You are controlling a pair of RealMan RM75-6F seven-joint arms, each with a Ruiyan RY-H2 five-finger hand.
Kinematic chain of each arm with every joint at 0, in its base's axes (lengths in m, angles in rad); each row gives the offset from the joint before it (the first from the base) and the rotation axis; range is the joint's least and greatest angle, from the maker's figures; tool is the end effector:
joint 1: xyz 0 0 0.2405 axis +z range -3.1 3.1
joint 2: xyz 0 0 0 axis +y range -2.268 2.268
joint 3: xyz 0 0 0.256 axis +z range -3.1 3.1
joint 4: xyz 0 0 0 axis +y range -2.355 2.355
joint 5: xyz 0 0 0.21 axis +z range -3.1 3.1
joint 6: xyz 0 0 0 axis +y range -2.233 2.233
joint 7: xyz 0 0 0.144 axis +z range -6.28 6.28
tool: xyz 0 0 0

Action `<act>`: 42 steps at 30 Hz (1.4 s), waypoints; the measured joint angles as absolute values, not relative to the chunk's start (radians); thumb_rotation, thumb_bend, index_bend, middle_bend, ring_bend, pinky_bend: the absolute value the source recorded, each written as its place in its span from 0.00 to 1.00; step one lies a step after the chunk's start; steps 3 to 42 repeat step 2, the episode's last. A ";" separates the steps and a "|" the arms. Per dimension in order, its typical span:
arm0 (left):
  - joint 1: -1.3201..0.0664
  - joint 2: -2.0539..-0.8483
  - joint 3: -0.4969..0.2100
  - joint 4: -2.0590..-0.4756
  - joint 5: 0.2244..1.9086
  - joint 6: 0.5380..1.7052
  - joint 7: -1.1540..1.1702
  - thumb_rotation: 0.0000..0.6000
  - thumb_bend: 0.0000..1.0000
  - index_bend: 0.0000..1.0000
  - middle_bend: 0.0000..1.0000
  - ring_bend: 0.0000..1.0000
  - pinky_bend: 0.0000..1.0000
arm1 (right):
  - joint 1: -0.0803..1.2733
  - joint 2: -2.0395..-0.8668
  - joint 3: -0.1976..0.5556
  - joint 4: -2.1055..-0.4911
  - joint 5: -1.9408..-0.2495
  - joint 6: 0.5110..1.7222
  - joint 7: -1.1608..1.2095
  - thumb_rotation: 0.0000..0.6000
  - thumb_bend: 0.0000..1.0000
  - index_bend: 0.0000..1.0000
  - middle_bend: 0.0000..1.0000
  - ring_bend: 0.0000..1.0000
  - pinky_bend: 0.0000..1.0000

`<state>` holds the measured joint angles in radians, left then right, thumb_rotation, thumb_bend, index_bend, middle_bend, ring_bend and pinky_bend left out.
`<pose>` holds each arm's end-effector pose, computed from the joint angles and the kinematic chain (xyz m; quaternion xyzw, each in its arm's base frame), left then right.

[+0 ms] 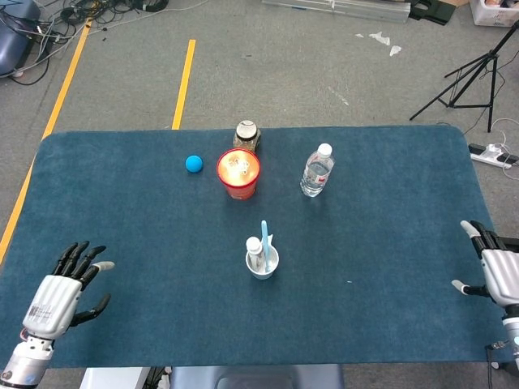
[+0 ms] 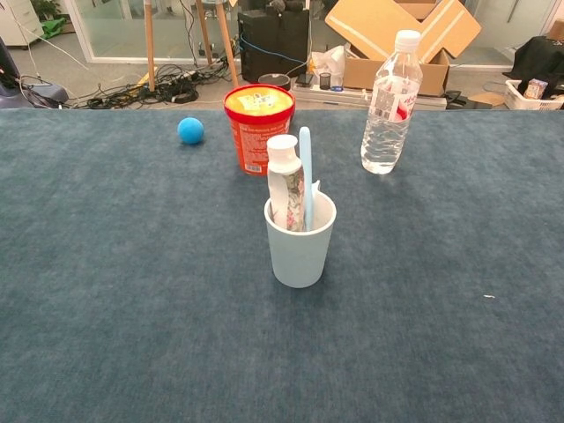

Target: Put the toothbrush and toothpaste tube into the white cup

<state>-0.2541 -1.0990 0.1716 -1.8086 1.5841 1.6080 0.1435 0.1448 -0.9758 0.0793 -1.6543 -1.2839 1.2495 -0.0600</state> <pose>-0.2472 0.1757 0.1380 -0.6578 -0.3564 -0.4244 0.5101 -0.3389 -0.2021 0.1894 0.5963 -0.4314 0.2728 0.6196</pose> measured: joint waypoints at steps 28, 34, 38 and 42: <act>-0.228 -1.103 0.165 -1.778 1.584 1.626 0.124 1.00 0.31 0.30 0.15 0.02 0.02 | 0.148 -0.981 0.079 -1.653 -1.277 1.244 -0.073 1.00 0.00 0.06 0.10 0.13 0.58; -0.228 -1.103 0.165 -1.778 1.584 1.626 0.124 1.00 0.31 0.30 0.15 0.02 0.02 | 0.148 -0.981 0.079 -1.653 -1.277 1.244 -0.073 1.00 0.00 0.06 0.10 0.13 0.58; -0.228 -1.103 0.165 -1.778 1.584 1.626 0.124 1.00 0.31 0.30 0.15 0.02 0.02 | 0.148 -0.981 0.079 -1.653 -1.277 1.244 -0.073 1.00 0.00 0.06 0.10 0.13 0.58; -0.228 -1.103 0.165 -1.778 1.584 1.626 0.124 1.00 0.31 0.30 0.15 0.02 0.02 | 0.148 -0.981 0.079 -1.653 -1.277 1.244 -0.073 1.00 0.00 0.06 0.10 0.13 0.58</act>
